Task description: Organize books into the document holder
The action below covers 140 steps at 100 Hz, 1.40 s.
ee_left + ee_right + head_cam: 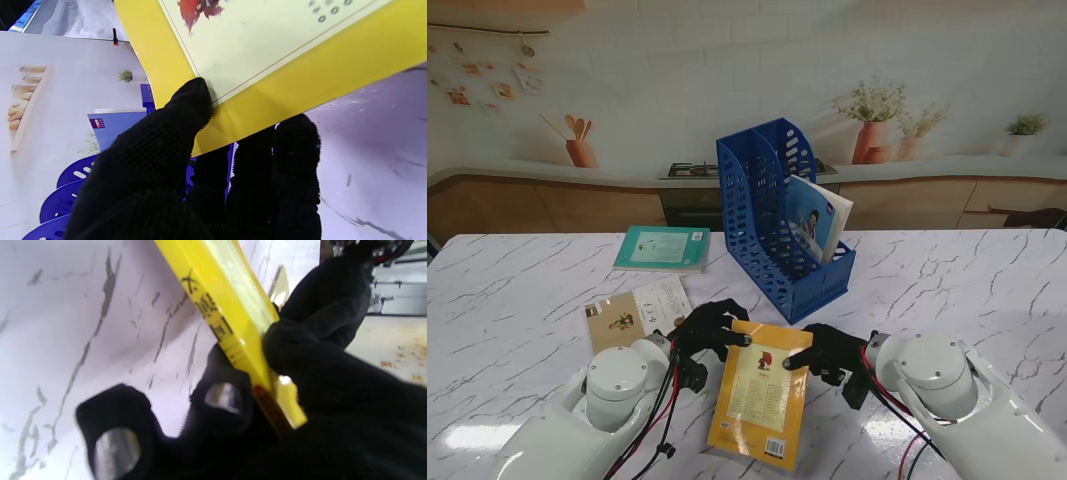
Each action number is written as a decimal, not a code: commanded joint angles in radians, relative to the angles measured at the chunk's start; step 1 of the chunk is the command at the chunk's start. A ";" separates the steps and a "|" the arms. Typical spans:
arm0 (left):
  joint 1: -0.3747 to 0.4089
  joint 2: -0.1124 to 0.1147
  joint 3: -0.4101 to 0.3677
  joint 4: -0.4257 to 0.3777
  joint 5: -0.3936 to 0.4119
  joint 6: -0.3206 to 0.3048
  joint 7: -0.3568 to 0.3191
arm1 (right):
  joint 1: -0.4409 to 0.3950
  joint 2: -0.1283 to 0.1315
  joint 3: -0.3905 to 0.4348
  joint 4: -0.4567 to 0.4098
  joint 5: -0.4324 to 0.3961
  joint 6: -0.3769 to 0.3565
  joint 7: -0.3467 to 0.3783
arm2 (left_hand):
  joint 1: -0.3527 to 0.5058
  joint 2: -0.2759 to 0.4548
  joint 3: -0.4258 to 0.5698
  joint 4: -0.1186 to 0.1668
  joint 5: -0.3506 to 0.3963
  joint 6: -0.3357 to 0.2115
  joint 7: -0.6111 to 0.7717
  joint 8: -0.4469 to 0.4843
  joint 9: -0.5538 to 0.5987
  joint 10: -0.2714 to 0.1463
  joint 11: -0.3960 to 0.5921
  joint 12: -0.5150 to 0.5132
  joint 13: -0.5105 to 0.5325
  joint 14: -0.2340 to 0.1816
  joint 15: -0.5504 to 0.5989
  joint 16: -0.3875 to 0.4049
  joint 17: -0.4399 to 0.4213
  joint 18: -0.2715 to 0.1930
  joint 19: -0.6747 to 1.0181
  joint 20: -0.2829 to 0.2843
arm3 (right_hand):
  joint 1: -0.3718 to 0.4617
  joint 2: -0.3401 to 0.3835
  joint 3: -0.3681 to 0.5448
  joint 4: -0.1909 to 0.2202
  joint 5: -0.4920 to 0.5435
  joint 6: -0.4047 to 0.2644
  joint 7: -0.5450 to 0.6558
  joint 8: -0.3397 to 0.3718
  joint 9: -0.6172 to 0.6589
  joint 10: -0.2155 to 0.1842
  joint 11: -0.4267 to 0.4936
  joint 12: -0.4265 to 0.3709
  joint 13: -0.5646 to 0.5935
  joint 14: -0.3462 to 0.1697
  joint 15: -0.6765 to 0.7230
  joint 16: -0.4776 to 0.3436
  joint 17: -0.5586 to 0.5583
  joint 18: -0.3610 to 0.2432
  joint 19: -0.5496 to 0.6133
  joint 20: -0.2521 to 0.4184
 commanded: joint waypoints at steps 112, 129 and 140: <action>0.073 0.043 -0.111 -0.136 0.140 -0.031 -0.072 | -0.051 -0.096 0.234 -0.336 -0.071 -0.051 -0.420 | -0.188 0.190 -0.105 0.105 -0.053 0.039 -0.621 -0.278 -0.435 0.038 -0.051 -0.506 -0.511 0.071 -0.477 -0.323 -0.689 0.086 -0.398 0.111 | 0.286 0.269 0.177 0.071 0.221 -0.362 0.253 0.171 0.027 -0.089 0.104 0.069 0.024 -0.139 0.065 -0.016 0.054 -0.666 0.280 -0.001; 0.080 0.047 -0.116 -0.133 0.176 -0.025 -0.072 | 0.029 -0.105 0.222 -0.325 -0.103 -0.034 -0.454 | -0.189 0.189 -0.106 0.105 -0.055 0.039 -0.616 -0.273 -0.435 0.036 -0.050 -0.506 -0.515 0.072 -0.479 -0.324 -0.694 0.085 -0.407 0.104 | 0.287 0.274 0.165 0.070 0.213 -0.366 0.254 0.175 0.015 -0.093 0.103 0.075 0.024 -0.140 0.066 -0.022 0.051 -0.659 0.280 -0.014; 0.083 0.049 -0.121 -0.133 0.180 -0.021 -0.076 | 0.067 -0.107 0.218 -0.315 -0.121 -0.017 -0.463 | -0.190 0.190 -0.106 0.105 -0.055 0.038 -0.615 -0.271 -0.434 0.035 -0.051 -0.506 -0.513 0.070 -0.479 -0.324 -0.696 0.085 -0.412 0.101 | 0.287 0.278 0.158 0.069 0.205 -0.370 0.253 0.177 0.007 -0.098 0.101 0.079 0.023 -0.139 0.065 -0.025 0.049 -0.654 0.280 -0.025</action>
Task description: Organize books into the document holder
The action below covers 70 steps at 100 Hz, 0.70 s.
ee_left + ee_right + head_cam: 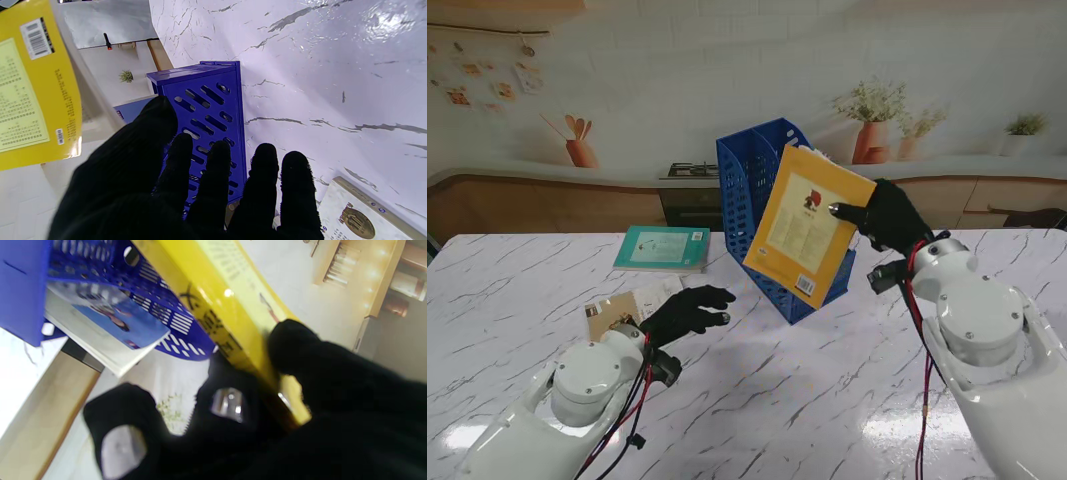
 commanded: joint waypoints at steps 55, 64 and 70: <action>0.015 0.004 -0.007 0.001 0.009 0.000 -0.021 | 0.114 -0.015 0.006 0.018 -0.034 0.040 -0.023 | -0.015 0.015 -0.013 0.032 -0.018 -0.017 0.017 0.018 0.018 -0.024 0.038 0.027 -0.018 -0.029 -0.016 0.000 -0.017 -0.002 -0.038 -0.020 | 0.285 0.271 0.150 0.081 0.170 -0.425 0.256 0.160 -0.009 -0.142 0.051 0.027 0.007 -0.136 0.009 -0.029 0.042 -0.652 0.278 -0.047; 0.015 0.005 -0.008 0.002 0.008 0.000 -0.024 | 0.134 -0.016 0.001 0.038 -0.044 0.035 -0.025 | -0.015 0.014 -0.012 0.031 -0.016 -0.021 0.018 0.019 0.026 -0.031 0.043 0.032 -0.016 -0.029 -0.016 0.001 -0.017 -0.003 -0.038 -0.021 | 0.285 0.276 0.144 0.083 0.172 -0.431 0.258 0.162 -0.008 -0.149 0.051 0.029 0.007 -0.138 0.006 -0.030 0.042 -0.653 0.277 -0.050; 0.015 0.005 -0.008 0.003 0.006 0.001 -0.026 | 0.148 -0.017 -0.003 0.054 -0.042 0.032 -0.025 | -0.015 0.013 -0.012 0.031 -0.014 -0.023 0.020 0.020 0.031 -0.035 0.048 0.037 -0.016 -0.028 -0.016 0.001 -0.017 -0.003 -0.039 -0.022 | 0.285 0.278 0.141 0.084 0.172 -0.434 0.260 0.164 -0.010 -0.150 0.051 0.031 0.007 -0.143 0.003 -0.031 0.042 -0.655 0.276 -0.051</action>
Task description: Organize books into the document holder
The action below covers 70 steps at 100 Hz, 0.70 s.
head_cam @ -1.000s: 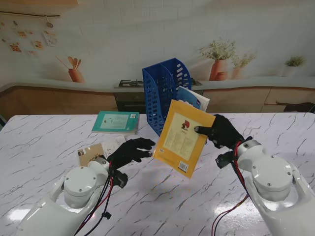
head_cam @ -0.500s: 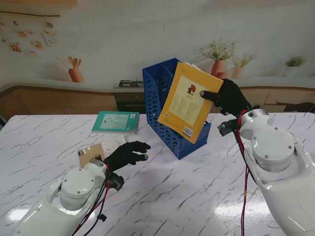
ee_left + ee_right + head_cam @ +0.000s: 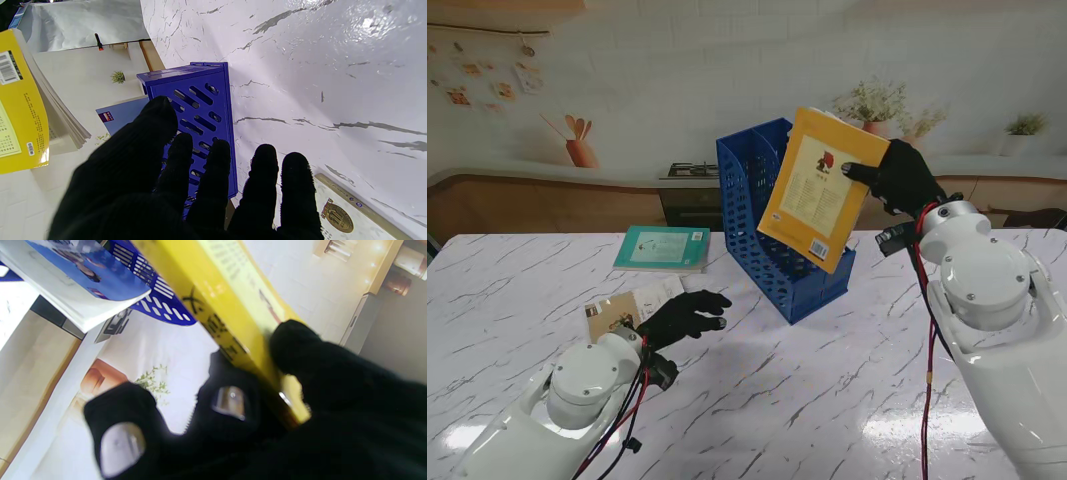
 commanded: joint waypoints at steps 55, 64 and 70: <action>-0.005 0.000 0.007 0.006 -0.011 -0.003 -0.025 | 0.160 -0.012 -0.019 0.252 0.027 -0.079 0.020 | -0.014 0.014 -0.014 0.030 -0.016 -0.019 0.008 0.017 0.023 -0.035 0.021 0.024 -0.003 -0.028 -0.014 0.004 -0.007 -0.004 -0.029 -0.012 | 0.286 0.260 0.163 0.084 0.177 -0.444 0.270 0.168 -0.012 -0.155 0.046 0.035 0.006 -0.129 0.009 0.001 0.042 -0.656 0.277 -0.009; -0.006 0.000 0.007 0.006 -0.008 0.000 -0.026 | 0.183 -0.013 -0.023 0.299 0.027 -0.097 0.022 | -0.015 0.015 -0.015 0.030 -0.015 -0.020 0.008 0.017 0.022 -0.037 0.022 0.025 -0.002 -0.029 -0.013 0.005 -0.007 -0.004 -0.029 -0.012 | 0.287 0.261 0.161 0.082 0.175 -0.443 0.272 0.170 -0.015 -0.158 0.046 0.038 0.004 -0.128 0.008 0.001 0.040 -0.650 0.273 -0.010; -0.007 0.000 0.008 0.007 -0.007 0.001 -0.026 | 0.199 -0.015 -0.028 0.331 0.032 -0.110 0.021 | -0.013 0.014 -0.014 0.030 -0.014 -0.019 0.009 0.017 0.023 -0.037 0.022 0.026 -0.002 -0.028 -0.013 0.005 -0.007 -0.005 -0.029 -0.012 | 0.287 0.262 0.159 0.081 0.174 -0.444 0.272 0.170 -0.017 -0.158 0.045 0.039 0.002 -0.124 0.008 0.001 0.038 -0.645 0.269 -0.010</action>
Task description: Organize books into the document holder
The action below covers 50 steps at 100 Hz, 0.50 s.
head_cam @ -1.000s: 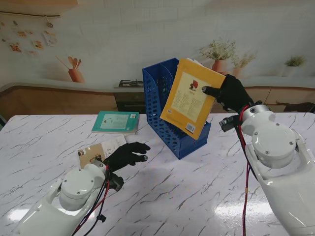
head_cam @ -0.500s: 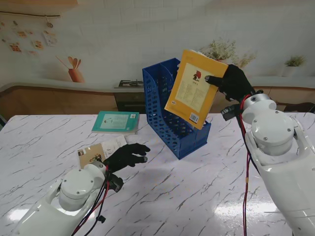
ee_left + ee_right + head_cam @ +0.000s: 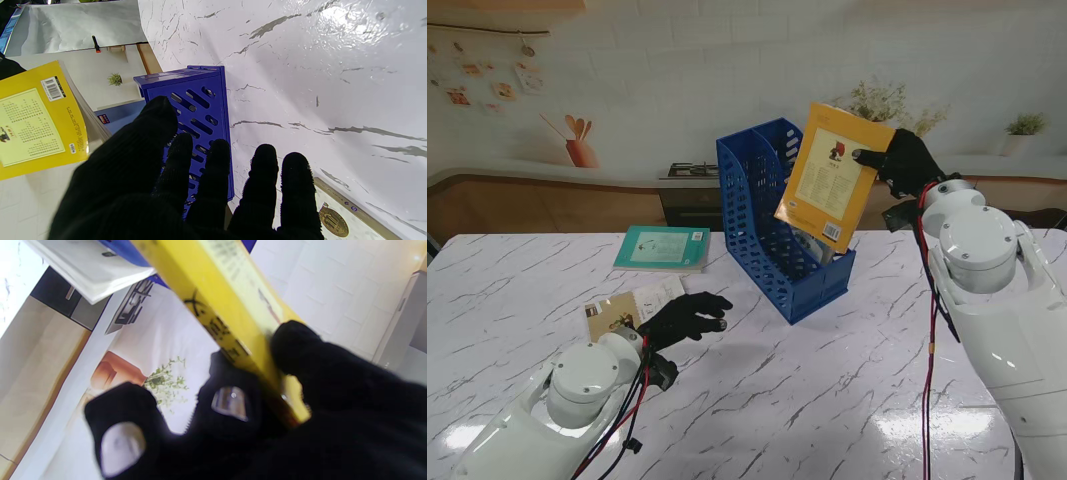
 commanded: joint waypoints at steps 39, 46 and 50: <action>0.000 -0.001 0.005 0.003 -0.003 -0.003 -0.016 | 0.094 -0.022 -0.059 0.181 -0.023 -0.075 -0.048 | -0.014 0.015 -0.013 0.030 -0.013 -0.020 0.013 0.018 0.025 -0.034 0.016 0.014 0.001 -0.027 -0.008 0.007 -0.001 -0.005 -0.021 -0.008 | 0.286 0.255 0.167 0.078 0.169 -0.459 0.278 0.163 -0.020 -0.173 0.043 0.027 -0.002 -0.122 0.008 0.001 0.038 -0.635 0.262 -0.004; 0.001 -0.001 0.005 0.004 -0.006 -0.003 -0.017 | 0.099 -0.022 -0.064 0.188 -0.037 -0.074 -0.053 | -0.013 0.015 -0.013 0.030 -0.014 -0.020 0.012 0.018 0.024 -0.033 0.016 0.014 0.001 -0.026 -0.008 0.007 -0.001 -0.006 -0.020 -0.007 | 0.286 0.257 0.165 0.079 0.167 -0.466 0.280 0.162 -0.020 -0.175 0.044 0.026 -0.001 -0.126 0.006 0.000 0.037 -0.636 0.260 -0.003; 0.001 -0.002 0.004 0.005 -0.006 -0.002 -0.016 | 0.101 -0.022 -0.066 0.192 -0.050 -0.075 -0.058 | -0.013 0.015 -0.012 0.030 -0.013 -0.019 0.012 0.018 0.025 -0.032 0.016 0.014 0.001 -0.027 -0.007 0.007 0.000 -0.006 -0.019 -0.007 | 0.285 0.259 0.164 0.079 0.166 -0.467 0.281 0.160 -0.020 -0.176 0.045 0.026 -0.001 -0.129 0.004 0.000 0.037 -0.637 0.259 -0.003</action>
